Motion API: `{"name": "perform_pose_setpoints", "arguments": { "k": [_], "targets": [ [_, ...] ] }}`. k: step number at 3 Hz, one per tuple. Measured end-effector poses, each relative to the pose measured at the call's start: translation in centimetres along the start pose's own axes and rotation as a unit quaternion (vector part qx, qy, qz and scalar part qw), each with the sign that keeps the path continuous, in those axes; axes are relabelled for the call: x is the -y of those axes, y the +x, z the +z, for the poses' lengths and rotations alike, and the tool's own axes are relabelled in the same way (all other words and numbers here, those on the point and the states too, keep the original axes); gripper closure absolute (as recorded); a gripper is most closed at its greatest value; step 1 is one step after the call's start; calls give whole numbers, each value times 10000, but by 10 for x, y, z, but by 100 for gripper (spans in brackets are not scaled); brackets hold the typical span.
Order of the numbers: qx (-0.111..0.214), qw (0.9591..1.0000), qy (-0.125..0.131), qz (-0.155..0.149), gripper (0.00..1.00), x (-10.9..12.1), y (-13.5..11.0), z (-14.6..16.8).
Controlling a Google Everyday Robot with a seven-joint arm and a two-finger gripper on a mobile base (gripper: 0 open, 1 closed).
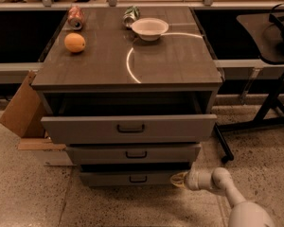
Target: Close bottom drawer
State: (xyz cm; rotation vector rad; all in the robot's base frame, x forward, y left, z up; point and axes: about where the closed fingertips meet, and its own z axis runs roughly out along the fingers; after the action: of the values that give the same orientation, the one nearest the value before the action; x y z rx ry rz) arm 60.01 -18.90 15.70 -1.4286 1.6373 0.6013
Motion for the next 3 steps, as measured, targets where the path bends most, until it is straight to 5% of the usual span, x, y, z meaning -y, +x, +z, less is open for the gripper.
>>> {"name": "perform_pose_setpoints", "arguments": {
  "k": [3],
  "targets": [
    [578, 9983, 51, 36, 100, 8, -9, -12]
  ]
}}
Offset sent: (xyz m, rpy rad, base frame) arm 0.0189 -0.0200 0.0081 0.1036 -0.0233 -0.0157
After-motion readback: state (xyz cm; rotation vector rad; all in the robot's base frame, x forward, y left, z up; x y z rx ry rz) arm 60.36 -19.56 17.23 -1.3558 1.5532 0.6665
